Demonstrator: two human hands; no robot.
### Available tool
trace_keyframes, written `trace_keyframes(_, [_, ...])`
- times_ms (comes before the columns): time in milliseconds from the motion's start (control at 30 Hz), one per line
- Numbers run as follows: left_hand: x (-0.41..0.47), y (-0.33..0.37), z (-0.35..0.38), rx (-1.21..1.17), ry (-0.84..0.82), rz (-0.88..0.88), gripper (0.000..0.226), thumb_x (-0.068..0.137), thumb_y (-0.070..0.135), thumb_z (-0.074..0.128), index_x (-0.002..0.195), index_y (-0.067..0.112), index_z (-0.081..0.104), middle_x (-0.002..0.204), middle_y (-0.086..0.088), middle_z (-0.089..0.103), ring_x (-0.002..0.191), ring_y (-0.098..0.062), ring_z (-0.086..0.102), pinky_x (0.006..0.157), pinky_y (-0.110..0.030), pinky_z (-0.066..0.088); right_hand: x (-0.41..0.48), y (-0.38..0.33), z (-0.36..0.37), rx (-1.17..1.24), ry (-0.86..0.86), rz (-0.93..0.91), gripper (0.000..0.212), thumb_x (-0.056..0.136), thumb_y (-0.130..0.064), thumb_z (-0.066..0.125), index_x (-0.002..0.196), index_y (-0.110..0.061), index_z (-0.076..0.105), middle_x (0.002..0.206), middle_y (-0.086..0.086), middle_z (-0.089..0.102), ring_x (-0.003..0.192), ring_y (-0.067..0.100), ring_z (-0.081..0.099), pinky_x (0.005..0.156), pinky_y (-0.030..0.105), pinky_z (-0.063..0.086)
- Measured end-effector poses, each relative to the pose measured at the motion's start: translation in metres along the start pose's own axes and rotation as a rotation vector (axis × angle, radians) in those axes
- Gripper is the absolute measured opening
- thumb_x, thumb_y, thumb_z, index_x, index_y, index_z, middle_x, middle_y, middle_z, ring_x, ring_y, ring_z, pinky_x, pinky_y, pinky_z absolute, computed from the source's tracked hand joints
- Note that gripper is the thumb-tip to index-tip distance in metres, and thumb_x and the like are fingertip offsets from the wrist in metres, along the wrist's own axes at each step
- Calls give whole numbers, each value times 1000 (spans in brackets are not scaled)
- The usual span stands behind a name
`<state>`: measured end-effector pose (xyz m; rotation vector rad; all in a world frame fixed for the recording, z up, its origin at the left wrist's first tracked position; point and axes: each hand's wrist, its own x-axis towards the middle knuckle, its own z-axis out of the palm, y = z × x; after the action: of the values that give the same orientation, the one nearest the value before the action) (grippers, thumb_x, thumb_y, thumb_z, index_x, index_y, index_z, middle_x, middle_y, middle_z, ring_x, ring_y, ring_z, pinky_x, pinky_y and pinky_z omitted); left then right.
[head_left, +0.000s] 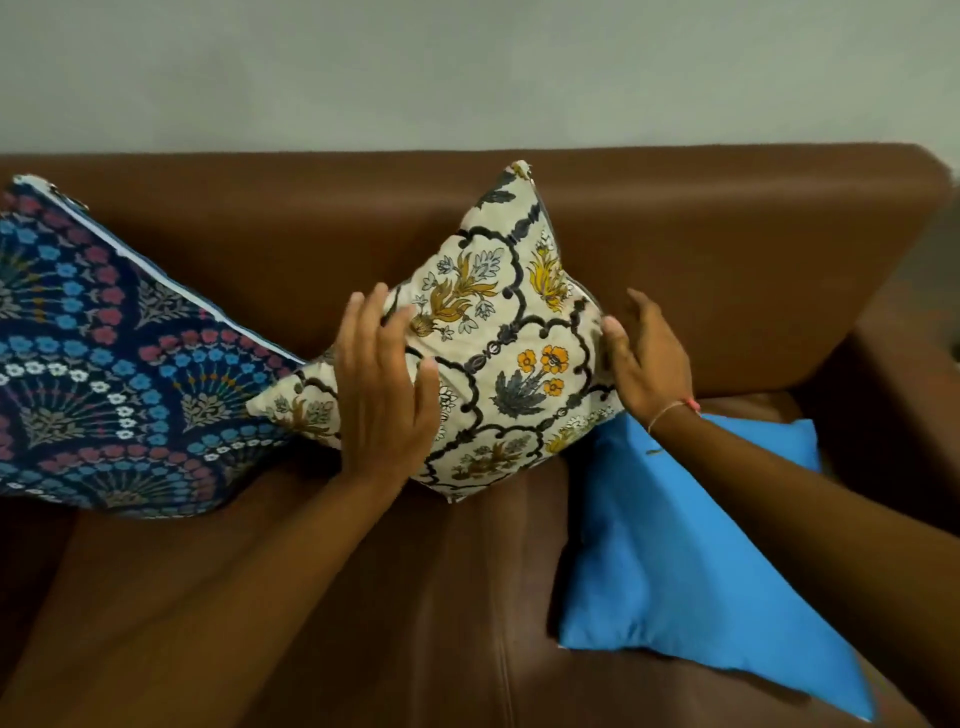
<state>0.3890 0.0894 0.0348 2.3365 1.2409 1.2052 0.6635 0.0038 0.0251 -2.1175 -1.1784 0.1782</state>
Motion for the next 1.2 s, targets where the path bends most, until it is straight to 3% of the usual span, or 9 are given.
trace_keyframes(167, [-102,81,19,-65,-319,181,62,86,22,62,145,13,43,161,-12,30,151,-30,20,119,-51,25,-41,85,-72,-189,5,-135,56,100,-42,44,143,-8,41,142,16,52,131,32,47,109,43,35])
trace_keyframes(333, [-210,161,62,-2,-657,297,77,80,37,66,150,17,39,162,-11,31,150,-34,23,116,-48,26,-82,194,-149,-475,-203,-304,44,96,-28,39,133,-7,48,130,19,56,119,41,52,103,45,33])
trace_keyframes(433, [-250,196,100,102,-822,301,85,68,47,76,142,14,53,152,-17,44,140,-41,40,105,-53,44,-109,265,-177,-681,-341,-351,61,80,-13,38,140,-3,46,141,22,52,133,42,45,111,53,31])
trace_keyframes(500, [-267,203,121,164,-888,231,96,62,53,75,143,12,47,152,-20,42,138,-43,43,106,-56,38,-125,304,-179,-793,-401,-364,77,70,-5,45,146,-5,39,151,19,43,141,38,36,114,52,26])
trace_keyframes(600, [-284,201,153,296,-962,147,118,51,57,81,150,10,37,158,-24,31,145,-44,30,110,-58,25,-142,355,-167,-847,-428,-454,86,69,-3,47,153,-8,27,160,18,26,148,36,22,117,53,20])
trace_keyframes(733, [-298,189,177,366,-978,84,128,53,58,84,156,14,23,164,-21,16,150,-42,17,116,-61,18,-149,380,-132,-796,-379,-533,75,85,-12,40,155,-8,12,160,25,19,148,42,14,116,60,18])
trace_keyframes(900, [-304,182,199,385,-852,-57,123,60,55,84,155,11,19,160,-19,30,149,-37,20,120,-56,16,-132,368,-93,-611,-238,-571,72,93,-12,42,156,-8,8,162,18,11,148,41,13,117,59,14])
trace_keyframes(1033, [-303,187,212,393,-761,-125,99,69,25,82,152,12,29,160,-11,33,149,-30,28,118,-54,22,-124,378,-97,-606,-317,-625,74,85,-13,68,151,-16,34,160,11,23,148,38,19,116,59,16])
trace_keyframes(1200, [-295,198,201,244,-709,-133,76,74,21,60,147,13,45,157,-3,38,145,-27,35,117,-48,19,-117,367,-111,-615,-415,-636,51,85,-17,40,131,-16,61,147,8,51,139,41,38,113,57,19])
